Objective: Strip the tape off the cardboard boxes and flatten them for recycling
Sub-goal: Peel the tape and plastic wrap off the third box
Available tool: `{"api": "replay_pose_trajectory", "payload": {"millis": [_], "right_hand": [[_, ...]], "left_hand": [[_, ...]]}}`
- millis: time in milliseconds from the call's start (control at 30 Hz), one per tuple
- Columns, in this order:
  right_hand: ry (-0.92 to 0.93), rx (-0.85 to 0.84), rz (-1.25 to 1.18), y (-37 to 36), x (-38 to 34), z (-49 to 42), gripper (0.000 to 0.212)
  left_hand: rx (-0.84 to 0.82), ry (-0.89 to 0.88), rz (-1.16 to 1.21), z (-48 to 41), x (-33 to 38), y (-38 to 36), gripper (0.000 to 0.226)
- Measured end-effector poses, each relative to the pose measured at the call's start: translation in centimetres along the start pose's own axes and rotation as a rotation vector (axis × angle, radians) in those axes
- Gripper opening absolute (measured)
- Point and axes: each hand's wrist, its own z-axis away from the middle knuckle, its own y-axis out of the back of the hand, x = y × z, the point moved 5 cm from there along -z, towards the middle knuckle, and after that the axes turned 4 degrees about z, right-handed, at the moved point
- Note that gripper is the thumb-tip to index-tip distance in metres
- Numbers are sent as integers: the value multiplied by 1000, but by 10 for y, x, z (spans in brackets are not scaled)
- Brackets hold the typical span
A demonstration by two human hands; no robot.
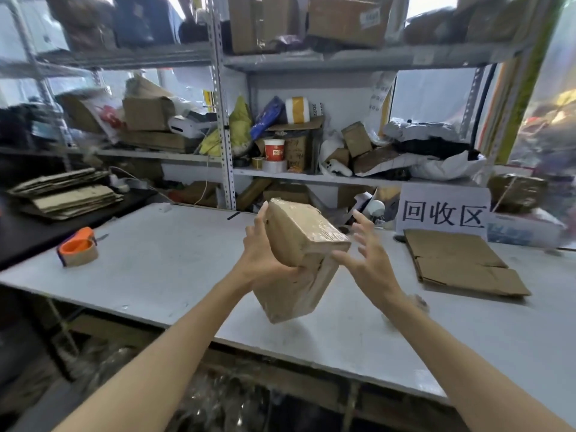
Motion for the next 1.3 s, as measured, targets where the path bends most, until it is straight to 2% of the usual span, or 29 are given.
{"api": "replay_pose_trajectory", "payload": {"millis": [100, 167, 233, 367, 600, 833, 967, 1067, 1167, 1300], "right_hand": [[224, -148, 140, -1, -30, 0, 57], [261, -196, 163, -7, -36, 3, 37], [235, -198, 163, -10, -33, 5, 29], [224, -171, 171, -10, -25, 6, 25], [320, -110, 246, -15, -33, 3, 13], [149, -255, 69, -16, -30, -12, 9], [140, -323, 161, -23, -27, -15, 23], [165, -260, 171, -23, -27, -15, 27], [218, -197, 137, -20, -32, -15, 22], [218, -277, 82, -19, -32, -18, 11]], "left_hand": [[-33, -81, -90, 1, 2, -3, 143], [-38, -104, -115, 2, 1, -7, 141], [-50, -104, -135, 2, -2, -9, 142], [-141, -67, -212, -2, -11, -19, 143], [-132, -3, -195, -14, -14, -22, 141], [-245, -15, -194, -15, -10, -23, 141], [-300, -23, -196, -16, -5, -24, 140], [-298, -26, -204, -16, -6, -25, 140], [-299, -27, -194, -16, -6, -26, 139], [-321, -14, -183, -18, -5, -25, 138]]}}
